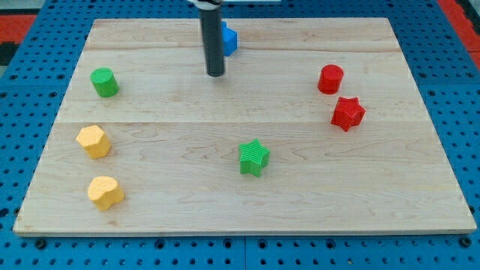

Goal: Move the green star into the green circle

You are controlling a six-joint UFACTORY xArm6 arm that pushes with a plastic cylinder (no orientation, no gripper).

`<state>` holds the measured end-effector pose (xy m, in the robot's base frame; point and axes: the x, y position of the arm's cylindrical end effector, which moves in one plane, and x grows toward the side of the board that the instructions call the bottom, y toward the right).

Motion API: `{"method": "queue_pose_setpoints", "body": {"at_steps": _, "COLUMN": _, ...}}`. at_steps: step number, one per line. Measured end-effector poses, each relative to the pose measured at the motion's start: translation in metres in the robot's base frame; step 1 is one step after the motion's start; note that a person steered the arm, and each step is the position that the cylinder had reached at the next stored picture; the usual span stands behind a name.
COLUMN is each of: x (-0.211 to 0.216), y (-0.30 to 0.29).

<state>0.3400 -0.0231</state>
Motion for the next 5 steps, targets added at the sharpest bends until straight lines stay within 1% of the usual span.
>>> {"method": "queue_pose_setpoints", "body": {"at_steps": 1, "x": 0.021, "y": 0.071}}
{"method": "queue_pose_setpoints", "body": {"at_steps": 2, "x": 0.075, "y": 0.107}}
{"method": "queue_pose_setpoints", "body": {"at_steps": 3, "x": 0.146, "y": 0.116}}
{"method": "queue_pose_setpoints", "body": {"at_steps": 4, "x": 0.193, "y": 0.103}}
{"method": "queue_pose_setpoints", "body": {"at_steps": 5, "x": 0.193, "y": 0.013}}
